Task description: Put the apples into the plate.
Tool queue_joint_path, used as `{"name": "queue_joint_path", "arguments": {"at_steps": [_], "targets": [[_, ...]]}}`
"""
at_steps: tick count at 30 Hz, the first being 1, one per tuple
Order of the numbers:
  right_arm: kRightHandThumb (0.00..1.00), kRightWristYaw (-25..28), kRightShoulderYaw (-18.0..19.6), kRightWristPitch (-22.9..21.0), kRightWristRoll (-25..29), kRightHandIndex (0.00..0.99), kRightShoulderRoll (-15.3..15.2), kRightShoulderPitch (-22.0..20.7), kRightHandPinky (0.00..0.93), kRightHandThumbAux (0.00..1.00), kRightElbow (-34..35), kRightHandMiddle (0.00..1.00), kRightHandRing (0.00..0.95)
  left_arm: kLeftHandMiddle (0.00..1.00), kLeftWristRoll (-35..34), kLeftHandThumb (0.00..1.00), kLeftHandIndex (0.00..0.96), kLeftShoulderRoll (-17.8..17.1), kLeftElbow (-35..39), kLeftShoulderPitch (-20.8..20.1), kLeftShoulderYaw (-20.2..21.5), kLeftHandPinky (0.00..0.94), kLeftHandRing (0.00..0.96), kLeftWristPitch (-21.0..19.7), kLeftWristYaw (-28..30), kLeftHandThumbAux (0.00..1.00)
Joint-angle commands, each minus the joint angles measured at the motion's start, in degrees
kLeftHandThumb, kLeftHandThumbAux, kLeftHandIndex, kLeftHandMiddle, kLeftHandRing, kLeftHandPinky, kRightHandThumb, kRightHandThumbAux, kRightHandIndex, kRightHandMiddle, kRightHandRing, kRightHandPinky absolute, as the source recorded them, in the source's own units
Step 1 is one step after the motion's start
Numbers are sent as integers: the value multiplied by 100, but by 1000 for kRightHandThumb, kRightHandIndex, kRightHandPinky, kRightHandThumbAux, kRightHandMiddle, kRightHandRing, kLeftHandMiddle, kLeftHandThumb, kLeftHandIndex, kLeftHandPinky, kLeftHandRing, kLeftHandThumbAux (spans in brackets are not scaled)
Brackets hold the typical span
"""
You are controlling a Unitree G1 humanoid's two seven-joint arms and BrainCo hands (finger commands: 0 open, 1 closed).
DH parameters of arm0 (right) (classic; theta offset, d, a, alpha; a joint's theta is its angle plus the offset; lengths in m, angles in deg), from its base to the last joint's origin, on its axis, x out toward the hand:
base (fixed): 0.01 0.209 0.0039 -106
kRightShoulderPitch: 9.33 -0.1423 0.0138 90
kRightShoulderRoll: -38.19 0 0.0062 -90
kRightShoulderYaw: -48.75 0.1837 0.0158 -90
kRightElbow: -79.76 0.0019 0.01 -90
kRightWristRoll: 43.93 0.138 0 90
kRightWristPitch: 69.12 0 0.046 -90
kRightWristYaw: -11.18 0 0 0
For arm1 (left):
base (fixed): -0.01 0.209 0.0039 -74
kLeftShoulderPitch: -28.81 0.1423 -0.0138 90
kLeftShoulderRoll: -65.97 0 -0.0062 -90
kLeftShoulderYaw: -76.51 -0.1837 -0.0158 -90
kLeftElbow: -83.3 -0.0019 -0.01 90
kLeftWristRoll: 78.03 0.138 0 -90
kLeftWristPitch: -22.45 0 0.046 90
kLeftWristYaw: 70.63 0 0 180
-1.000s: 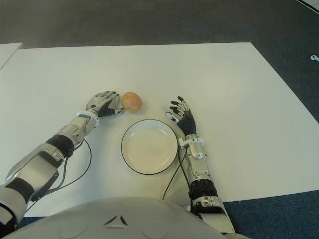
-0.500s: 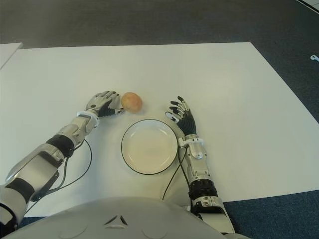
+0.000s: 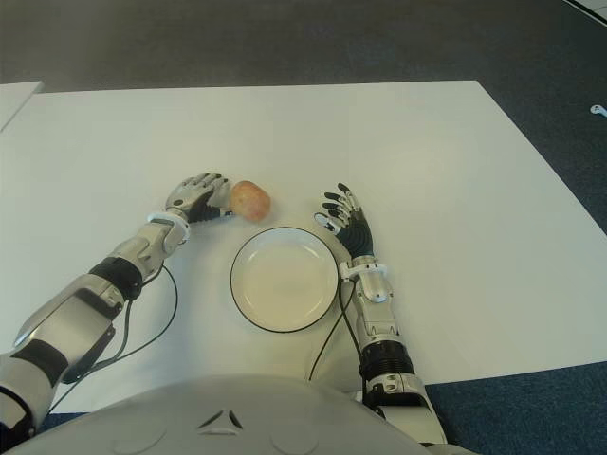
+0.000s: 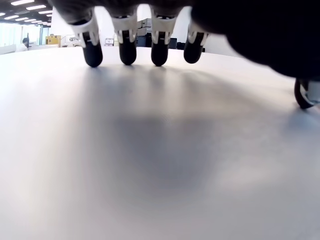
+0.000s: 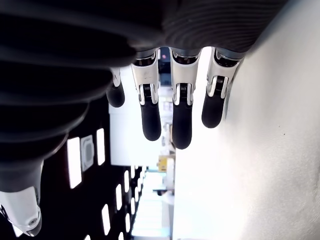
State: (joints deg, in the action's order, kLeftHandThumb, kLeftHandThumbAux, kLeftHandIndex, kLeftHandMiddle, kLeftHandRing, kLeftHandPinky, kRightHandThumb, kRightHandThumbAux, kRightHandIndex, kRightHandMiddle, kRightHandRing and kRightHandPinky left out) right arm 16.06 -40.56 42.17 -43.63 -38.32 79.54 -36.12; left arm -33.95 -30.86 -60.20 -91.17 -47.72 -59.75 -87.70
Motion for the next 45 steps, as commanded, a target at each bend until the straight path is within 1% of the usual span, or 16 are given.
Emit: {"name": "queue_joint_path", "arguments": {"at_steps": [1, 5, 8, 13, 14, 16, 18, 20, 23, 26, 33, 37, 45], "targets": [[130, -22, -39, -444, -44, 67, 35, 413, 271, 613, -402, 255, 288, 0, -12, 243, 0, 52, -56, 128, -14, 0, 0, 33, 179, 187], [120, -11, -48, -479, -41, 69, 42, 440, 238, 606, -370, 256, 283, 0, -14, 245, 0, 60, -160, 108, -18, 0, 0, 91, 132, 189], [122, -20, -51, -506, -38, 68, 51, 463, 240, 605, -336, 256, 281, 0, -53, 245, 0, 24, -199, 87, 29, 0, 0, 180, 83, 196], [126, -36, -66, -466, -48, 63, 64, 506, 234, 607, -291, 254, 279, 0, -183, 235, 0, -250, 57, 47, 247, 0, 0, 352, 173, 214], [127, -31, -66, -473, -35, 62, 69, 517, 232, 608, -276, 253, 279, 0, -235, 234, 0, -436, 312, 95, 355, 0, 0, 409, 265, 215], [131, -22, -66, -493, -14, 61, 75, 530, 206, 606, -254, 253, 271, 0, -301, 228, 0, -724, 744, 201, 520, 0, 0, 479, 411, 214], [134, -12, -60, -528, 4, 62, 72, 531, 199, 605, -241, 253, 268, 0, -323, 226, 0, -972, 1112, 321, 648, 0, 0, 534, 527, 212], [136, -6, -53, -557, 16, 59, 65, 525, 190, 606, -239, 248, 259, 0, -308, 225, 0, -1182, 1431, 441, 755, 0, 0, 567, 622, 211], [136, -2, -45, -555, 21, 56, 54, 513, 178, 608, -265, 244, 252, 0, -221, 226, 0, -1378, 1767, 597, 838, 0, 0, 557, 682, 209], [135, 93, -12, -482, 71, 54, 7, 411, 179, 615, -479, 235, 243, 0, 82, 238, 0, -1911, 2234, 832, 866, 0, 0, 670, 653, 210], [132, 233, 39, -317, 119, 48, -50, 272, 186, 635, -791, 222, 231, 0, 270, 257, 0, -2425, 2830, 1082, 1027, 0, 0, 658, 862, 214], [132, 283, 65, -225, 126, 53, -80, 190, 206, 640, -958, 227, 237, 0, 269, 261, 0, -2528, 2944, 1143, 1144, 0, 0, 633, 954, 217], [120, 308, 86, -103, 115, 58, -97, 94, 207, 634, -1159, 223, 231, 0, 178, 269, 0, -2643, 3166, 1260, 1389, 0, 0, 622, 1170, 220]]}}
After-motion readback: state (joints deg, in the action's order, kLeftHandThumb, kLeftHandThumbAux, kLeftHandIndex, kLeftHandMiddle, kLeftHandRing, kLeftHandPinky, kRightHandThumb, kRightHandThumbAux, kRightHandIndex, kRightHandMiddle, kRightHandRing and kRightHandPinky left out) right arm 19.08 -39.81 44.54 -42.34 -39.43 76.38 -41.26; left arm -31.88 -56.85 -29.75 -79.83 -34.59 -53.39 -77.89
